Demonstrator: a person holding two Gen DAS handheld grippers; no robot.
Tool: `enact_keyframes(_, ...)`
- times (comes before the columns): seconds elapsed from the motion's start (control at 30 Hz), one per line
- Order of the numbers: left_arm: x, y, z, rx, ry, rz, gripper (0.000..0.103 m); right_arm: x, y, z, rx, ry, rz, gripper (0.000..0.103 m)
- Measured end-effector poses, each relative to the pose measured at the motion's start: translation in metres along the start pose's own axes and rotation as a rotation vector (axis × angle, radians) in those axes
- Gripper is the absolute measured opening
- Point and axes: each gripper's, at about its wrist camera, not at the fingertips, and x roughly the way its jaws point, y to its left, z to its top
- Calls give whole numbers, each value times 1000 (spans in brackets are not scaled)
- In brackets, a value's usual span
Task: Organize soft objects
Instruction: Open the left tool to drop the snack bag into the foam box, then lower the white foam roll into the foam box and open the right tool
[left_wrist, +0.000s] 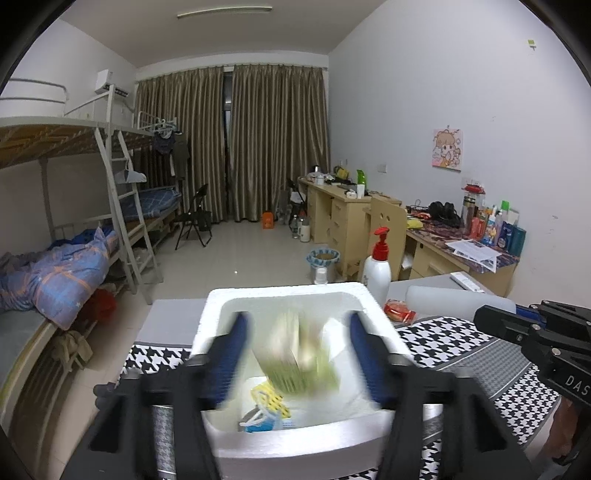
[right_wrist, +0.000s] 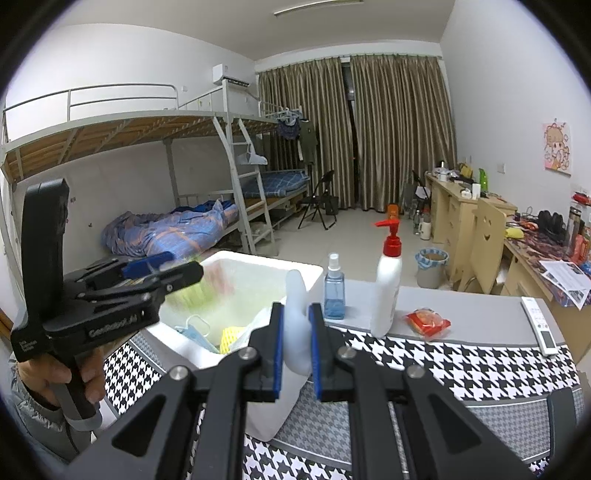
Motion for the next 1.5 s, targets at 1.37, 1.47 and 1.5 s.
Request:
enact_keyframes(1.37, -35, 53, -15, -86, -57, 120, 102, 37, 46, 17, -56, 40, 59, 15)
enact_keyframes(1.47, -36, 58, -17, -88, -57, 125, 102, 42, 50, 19, -56, 47, 67, 16)
enact_keyframes(1.5, -36, 59, -18, -89, -58, 126, 102, 44, 52, 20, -55, 48, 69, 16)
